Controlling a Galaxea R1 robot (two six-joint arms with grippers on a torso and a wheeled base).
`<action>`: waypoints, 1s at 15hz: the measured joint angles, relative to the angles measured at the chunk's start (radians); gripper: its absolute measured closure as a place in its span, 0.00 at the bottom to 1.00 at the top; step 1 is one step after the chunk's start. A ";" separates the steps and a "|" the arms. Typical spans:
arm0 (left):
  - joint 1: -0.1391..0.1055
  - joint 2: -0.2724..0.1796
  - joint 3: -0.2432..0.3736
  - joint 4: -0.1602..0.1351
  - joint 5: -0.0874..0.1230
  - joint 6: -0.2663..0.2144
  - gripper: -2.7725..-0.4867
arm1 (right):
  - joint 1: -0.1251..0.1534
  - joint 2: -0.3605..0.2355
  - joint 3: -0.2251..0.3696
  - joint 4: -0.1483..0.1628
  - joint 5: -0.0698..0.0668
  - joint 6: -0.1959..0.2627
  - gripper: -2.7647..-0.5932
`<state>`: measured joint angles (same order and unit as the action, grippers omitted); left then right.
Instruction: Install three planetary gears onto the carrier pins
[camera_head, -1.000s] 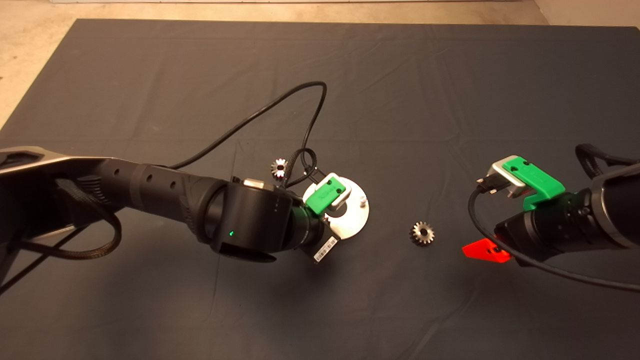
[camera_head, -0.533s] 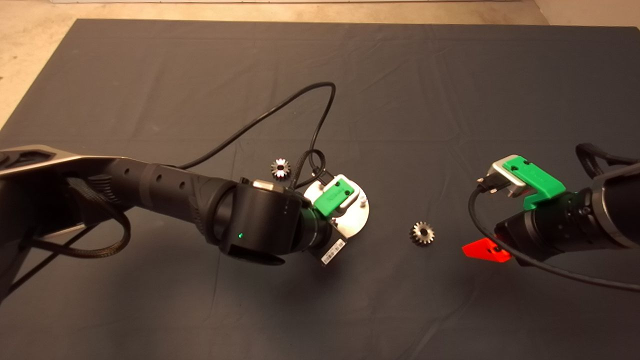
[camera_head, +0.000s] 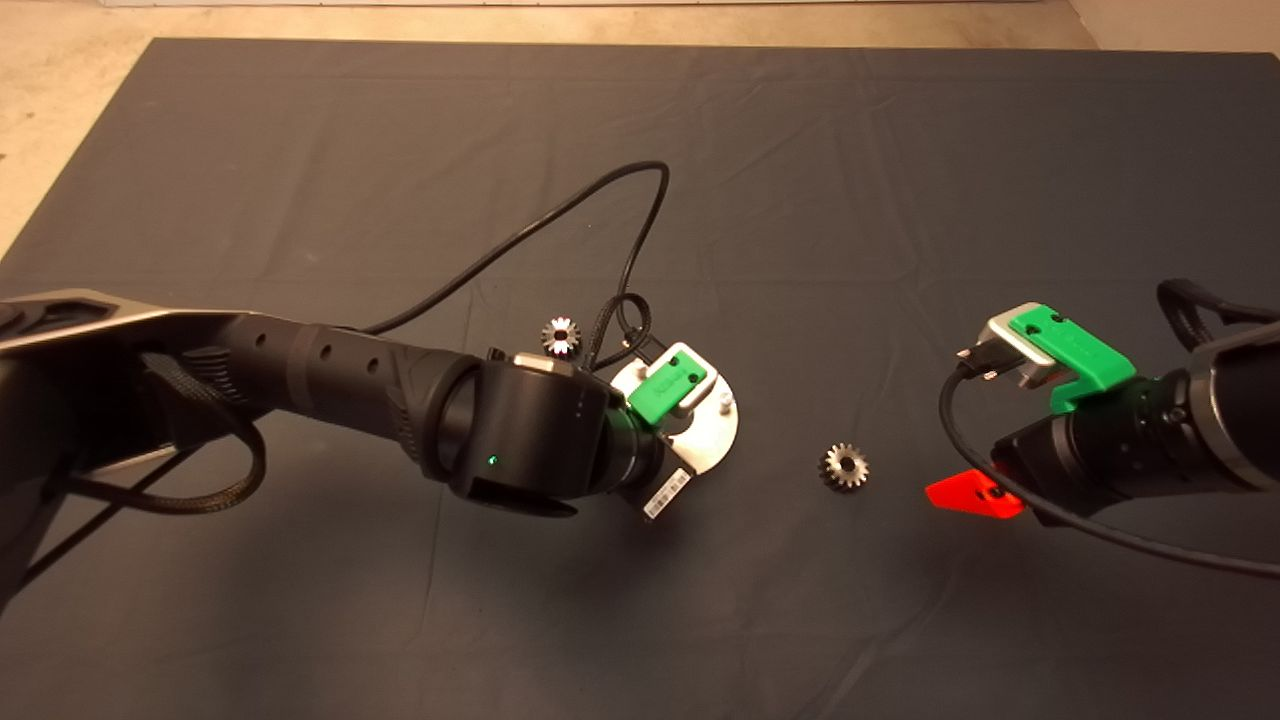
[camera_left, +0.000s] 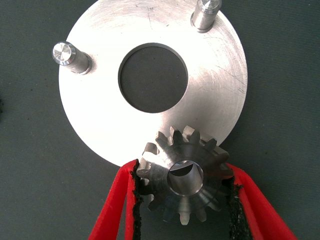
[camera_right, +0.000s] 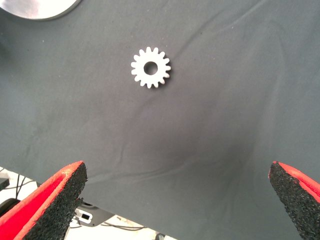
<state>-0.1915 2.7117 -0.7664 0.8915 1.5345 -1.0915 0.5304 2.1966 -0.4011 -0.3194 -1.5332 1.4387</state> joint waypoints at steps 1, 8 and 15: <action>0.000 0.000 0.000 0.000 0.000 0.000 0.84 | 0.000 0.000 0.000 0.001 0.000 0.000 0.02; 0.017 0.000 0.000 0.007 0.000 0.000 0.84 | 0.013 0.000 0.000 0.008 0.000 0.000 0.02; 0.030 -0.003 0.000 0.021 -0.010 0.000 0.84 | 0.022 0.000 0.001 0.019 0.001 0.000 0.02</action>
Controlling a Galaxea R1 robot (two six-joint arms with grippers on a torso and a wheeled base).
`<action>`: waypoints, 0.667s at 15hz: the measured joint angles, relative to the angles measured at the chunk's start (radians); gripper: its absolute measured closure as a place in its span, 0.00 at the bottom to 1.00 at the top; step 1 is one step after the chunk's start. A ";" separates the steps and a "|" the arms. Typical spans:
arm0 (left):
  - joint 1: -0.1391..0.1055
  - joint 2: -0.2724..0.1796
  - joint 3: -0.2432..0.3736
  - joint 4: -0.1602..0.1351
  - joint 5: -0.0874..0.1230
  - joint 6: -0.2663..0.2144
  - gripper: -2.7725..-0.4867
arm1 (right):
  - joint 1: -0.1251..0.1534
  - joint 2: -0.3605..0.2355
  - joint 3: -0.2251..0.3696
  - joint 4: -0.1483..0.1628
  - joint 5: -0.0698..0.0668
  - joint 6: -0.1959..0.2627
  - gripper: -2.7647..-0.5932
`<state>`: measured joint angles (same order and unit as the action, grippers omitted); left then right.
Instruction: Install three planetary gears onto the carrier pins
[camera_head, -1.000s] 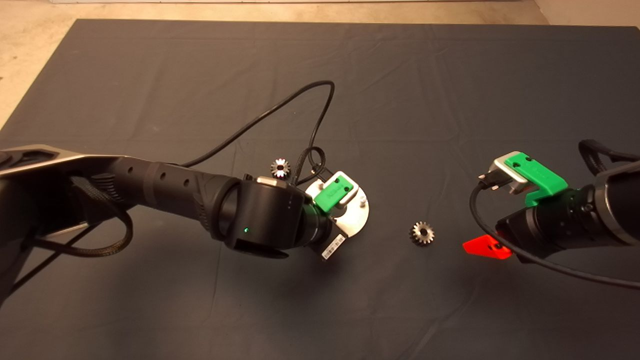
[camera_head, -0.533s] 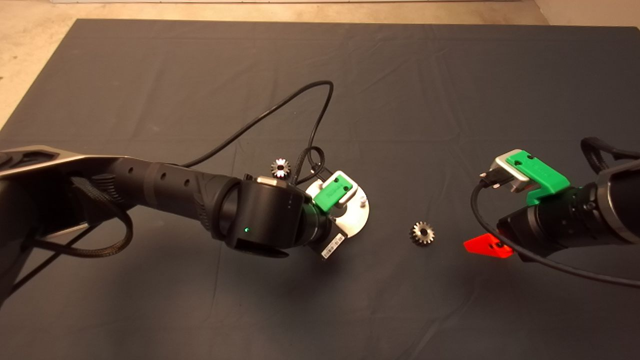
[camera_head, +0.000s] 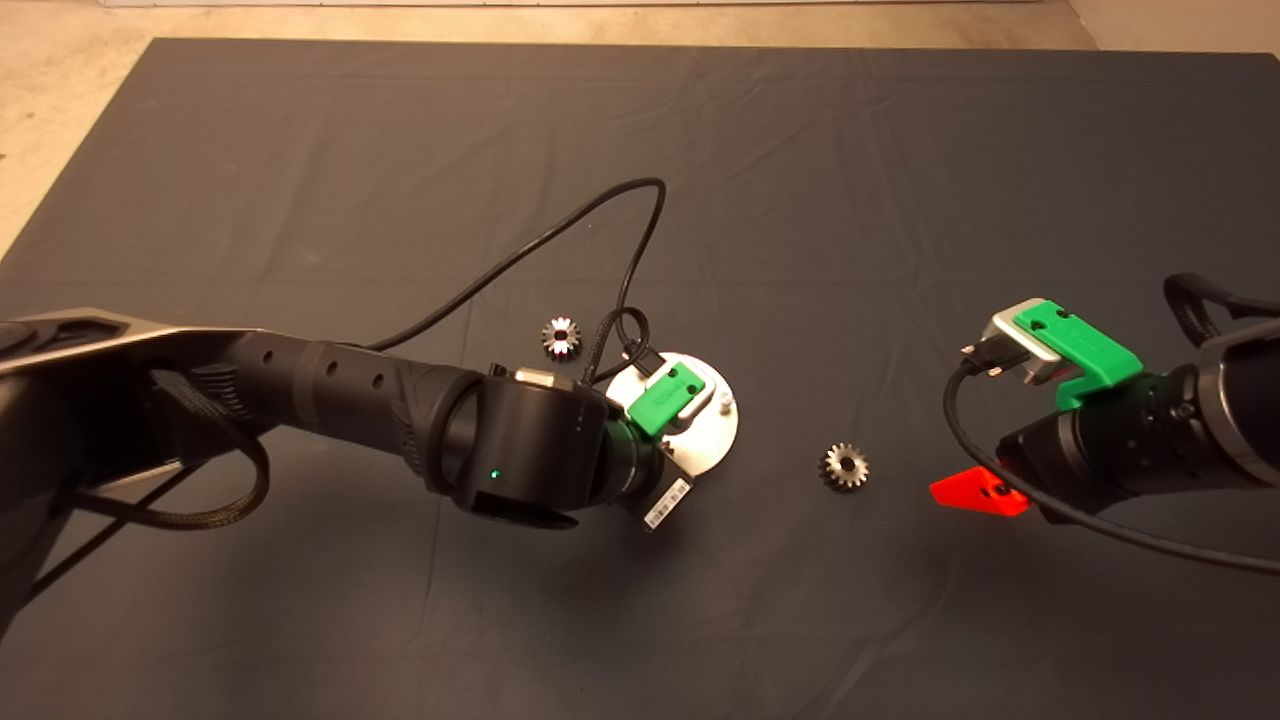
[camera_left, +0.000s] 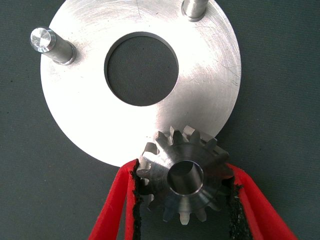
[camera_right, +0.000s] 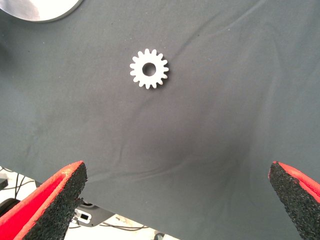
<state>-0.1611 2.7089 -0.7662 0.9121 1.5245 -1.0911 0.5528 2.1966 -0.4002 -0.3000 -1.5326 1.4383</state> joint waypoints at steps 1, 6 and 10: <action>0.000 0.000 0.000 0.001 0.000 0.000 0.84 | 0.002 0.000 0.000 0.002 -0.001 0.000 0.02; -0.001 0.001 -0.011 0.006 -0.010 0.001 0.84 | 0.008 0.000 0.000 0.005 0.000 0.000 0.02; -0.003 0.000 -0.031 0.009 -0.012 0.001 0.84 | 0.008 0.000 0.000 0.006 -0.001 0.000 0.02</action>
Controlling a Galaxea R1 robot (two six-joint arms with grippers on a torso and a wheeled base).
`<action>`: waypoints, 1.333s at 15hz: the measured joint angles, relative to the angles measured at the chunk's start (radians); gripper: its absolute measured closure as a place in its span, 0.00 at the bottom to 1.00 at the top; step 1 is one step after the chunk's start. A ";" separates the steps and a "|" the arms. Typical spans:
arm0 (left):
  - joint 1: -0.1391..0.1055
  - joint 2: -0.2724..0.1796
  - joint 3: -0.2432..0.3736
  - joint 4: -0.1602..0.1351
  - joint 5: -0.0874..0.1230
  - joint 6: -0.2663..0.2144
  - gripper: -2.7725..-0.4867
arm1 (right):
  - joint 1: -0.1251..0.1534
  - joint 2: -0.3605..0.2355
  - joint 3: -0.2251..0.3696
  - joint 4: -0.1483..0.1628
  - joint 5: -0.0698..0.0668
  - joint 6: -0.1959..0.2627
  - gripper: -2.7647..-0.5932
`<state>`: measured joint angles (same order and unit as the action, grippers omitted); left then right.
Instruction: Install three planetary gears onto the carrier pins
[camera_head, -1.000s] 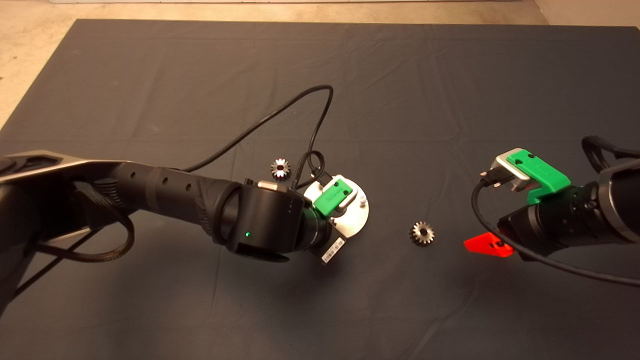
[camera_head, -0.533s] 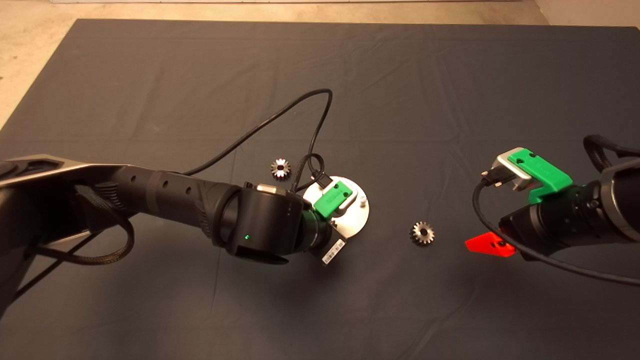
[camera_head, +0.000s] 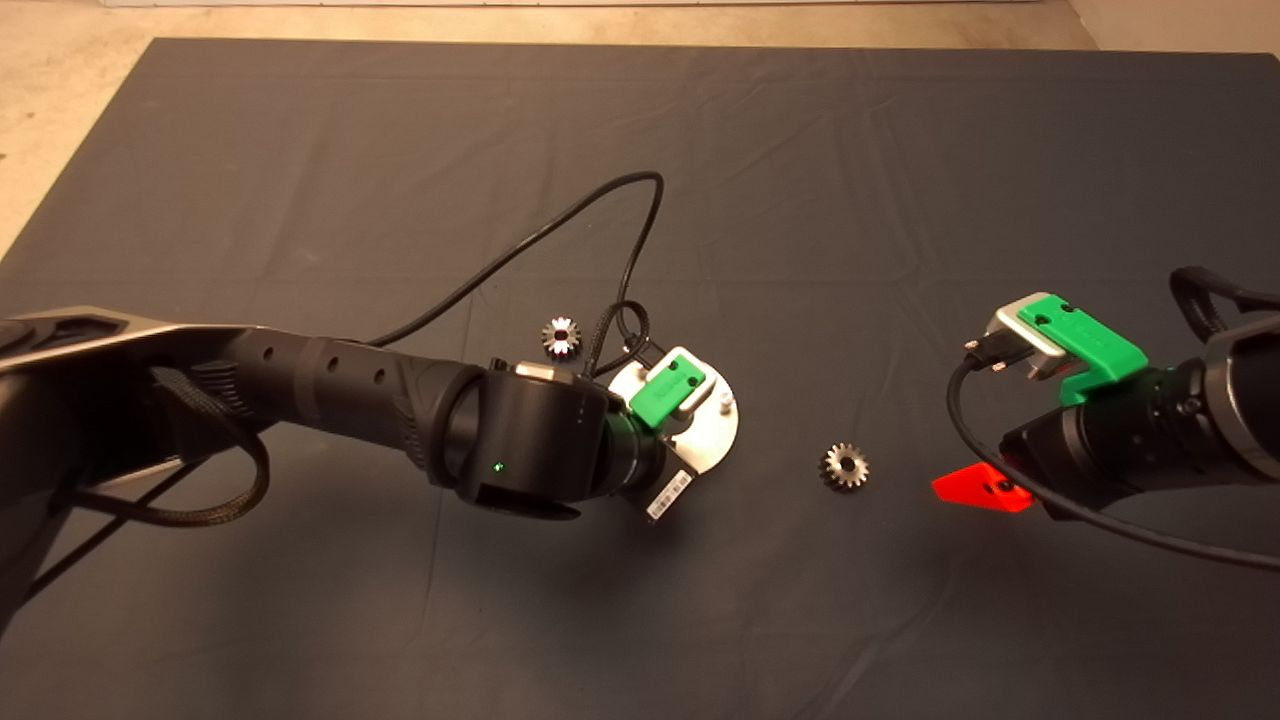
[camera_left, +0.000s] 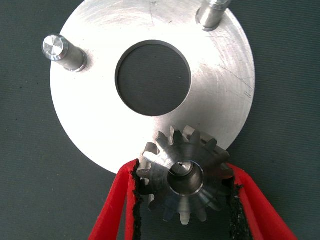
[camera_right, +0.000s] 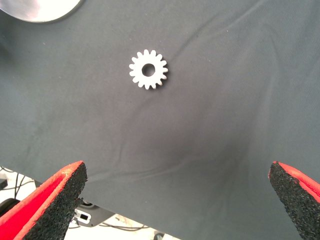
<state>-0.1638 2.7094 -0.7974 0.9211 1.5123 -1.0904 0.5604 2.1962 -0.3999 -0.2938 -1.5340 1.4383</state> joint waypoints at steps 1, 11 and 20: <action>0.000 0.000 -0.001 0.000 0.000 0.000 0.84 | 0.000 0.000 0.000 0.000 0.000 0.000 0.02; 0.000 0.000 -0.018 -0.003 -0.014 0.006 0.84 | 0.016 -0.003 0.001 0.003 0.000 0.000 0.02; 0.000 0.002 -0.018 -0.003 -0.014 -0.001 0.80 | 0.016 -0.003 0.001 0.003 0.001 0.000 0.02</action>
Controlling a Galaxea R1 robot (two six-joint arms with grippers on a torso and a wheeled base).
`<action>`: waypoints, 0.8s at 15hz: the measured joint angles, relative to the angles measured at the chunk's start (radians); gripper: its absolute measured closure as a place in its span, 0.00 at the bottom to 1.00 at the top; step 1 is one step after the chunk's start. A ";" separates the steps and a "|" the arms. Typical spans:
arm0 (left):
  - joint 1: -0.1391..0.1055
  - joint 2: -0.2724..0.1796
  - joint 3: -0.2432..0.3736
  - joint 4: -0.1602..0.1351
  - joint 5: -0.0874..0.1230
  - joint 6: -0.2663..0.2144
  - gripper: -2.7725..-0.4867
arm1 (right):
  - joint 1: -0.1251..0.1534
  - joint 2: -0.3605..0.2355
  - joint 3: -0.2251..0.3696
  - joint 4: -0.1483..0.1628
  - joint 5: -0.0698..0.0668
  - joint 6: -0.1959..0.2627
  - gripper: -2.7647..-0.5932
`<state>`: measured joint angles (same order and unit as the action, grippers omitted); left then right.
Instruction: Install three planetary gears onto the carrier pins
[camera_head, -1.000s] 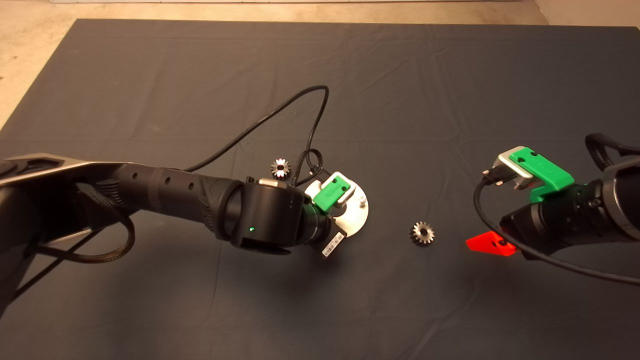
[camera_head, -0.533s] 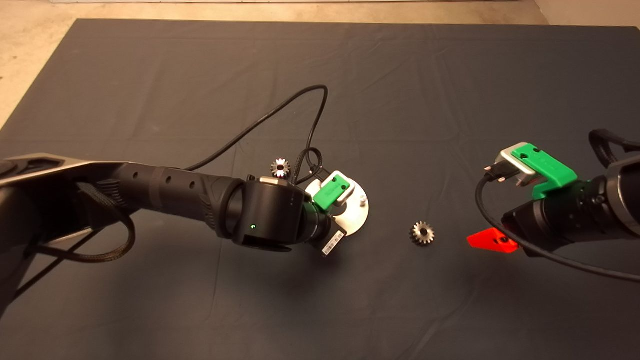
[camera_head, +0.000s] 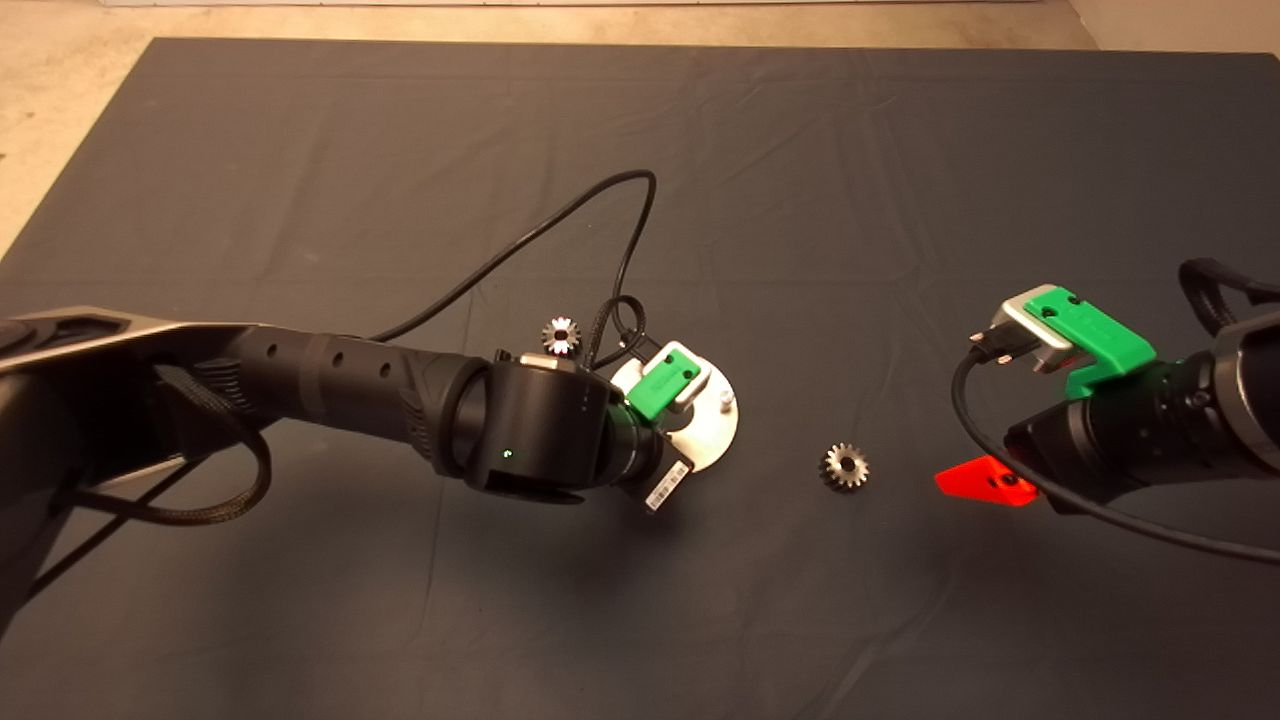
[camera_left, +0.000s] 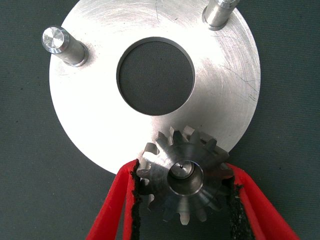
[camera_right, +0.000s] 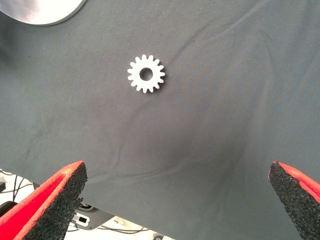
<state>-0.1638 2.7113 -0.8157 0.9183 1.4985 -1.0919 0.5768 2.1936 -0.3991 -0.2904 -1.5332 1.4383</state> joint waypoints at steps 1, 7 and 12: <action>0.000 0.000 0.000 0.000 0.000 0.000 0.80 | 0.000 0.000 0.000 0.000 0.000 0.000 0.02; 0.000 -0.002 0.002 0.006 -0.006 0.000 0.66 | 0.000 0.000 0.000 0.004 0.000 0.000 0.02; -0.006 -0.002 0.003 0.004 -0.006 0.001 0.64 | 0.003 0.000 0.000 0.009 0.000 0.000 0.02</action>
<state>-0.1699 2.7094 -0.8126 0.9221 1.4928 -1.0911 0.5799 2.1932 -0.3991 -0.2819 -1.5332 1.4383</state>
